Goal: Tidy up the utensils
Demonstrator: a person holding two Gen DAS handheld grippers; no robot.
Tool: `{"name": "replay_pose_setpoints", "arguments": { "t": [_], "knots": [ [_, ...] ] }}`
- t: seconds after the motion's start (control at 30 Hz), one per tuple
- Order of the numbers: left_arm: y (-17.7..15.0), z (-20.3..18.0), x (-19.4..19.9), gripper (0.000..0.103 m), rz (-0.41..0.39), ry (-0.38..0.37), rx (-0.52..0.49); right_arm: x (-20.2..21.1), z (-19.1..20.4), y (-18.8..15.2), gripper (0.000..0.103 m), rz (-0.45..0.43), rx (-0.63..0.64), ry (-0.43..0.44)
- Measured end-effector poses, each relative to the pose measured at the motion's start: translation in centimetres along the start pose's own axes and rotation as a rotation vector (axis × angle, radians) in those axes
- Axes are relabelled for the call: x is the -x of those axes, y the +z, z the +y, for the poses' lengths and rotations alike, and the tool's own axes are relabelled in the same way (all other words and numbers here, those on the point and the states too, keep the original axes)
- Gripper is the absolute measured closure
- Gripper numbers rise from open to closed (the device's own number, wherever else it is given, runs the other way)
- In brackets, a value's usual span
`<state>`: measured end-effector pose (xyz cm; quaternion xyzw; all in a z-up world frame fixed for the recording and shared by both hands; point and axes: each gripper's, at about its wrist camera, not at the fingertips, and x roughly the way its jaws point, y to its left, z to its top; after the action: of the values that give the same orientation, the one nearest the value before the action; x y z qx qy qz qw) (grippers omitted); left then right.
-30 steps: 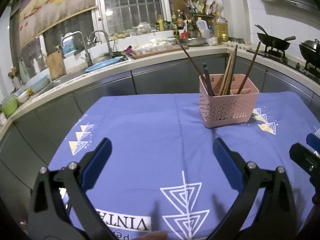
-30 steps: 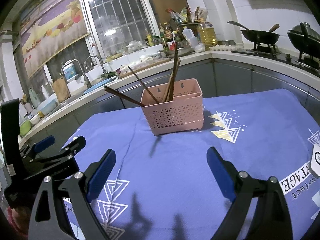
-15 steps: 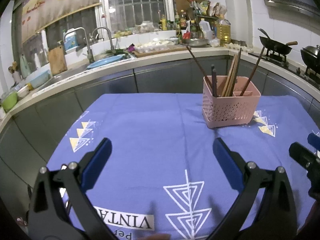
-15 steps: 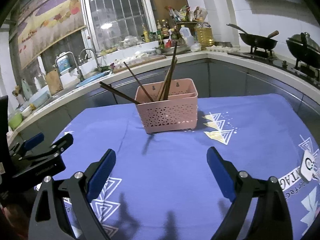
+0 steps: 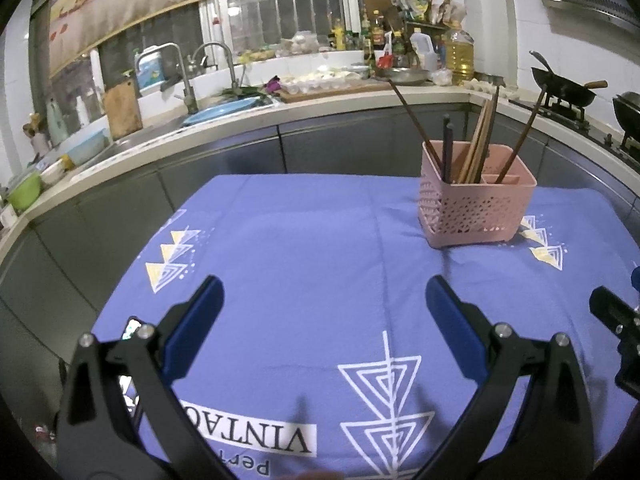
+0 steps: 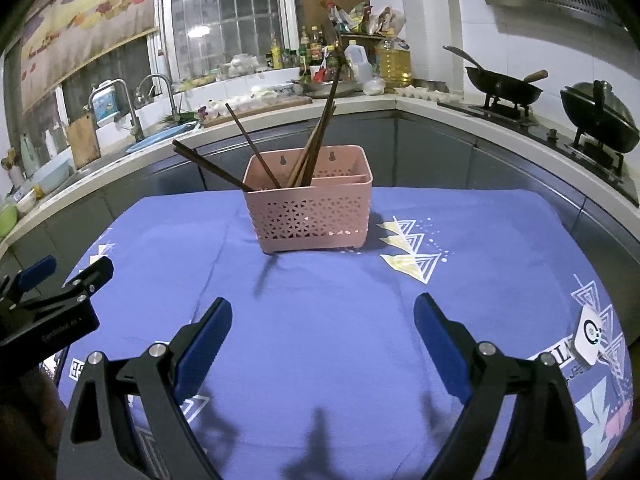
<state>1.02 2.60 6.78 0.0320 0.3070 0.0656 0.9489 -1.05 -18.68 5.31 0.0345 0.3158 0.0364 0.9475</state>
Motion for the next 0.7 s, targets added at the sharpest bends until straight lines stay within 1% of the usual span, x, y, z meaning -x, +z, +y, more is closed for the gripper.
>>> {"name": "replay_pose_setpoints", "arguments": {
  "t": [0.17,0.33,0.7],
  "knots": [
    [-0.2,-0.5,-0.3,0.006,0.019,0.0,-0.009,-0.1,-0.5,0.1,0.012,0.003,-0.013,-0.011],
    [-0.5,-1.1,-0.5,0.006,0.027,0.002,-0.03,-0.1,-0.4,0.2,0.012,-0.002,0.01,-0.043],
    [-0.6,-1.6,-0.5,0.006,0.023,0.008,-0.038,-0.2,-0.7,0.2,0.012,0.001,0.011,-0.045]
  ]
}}
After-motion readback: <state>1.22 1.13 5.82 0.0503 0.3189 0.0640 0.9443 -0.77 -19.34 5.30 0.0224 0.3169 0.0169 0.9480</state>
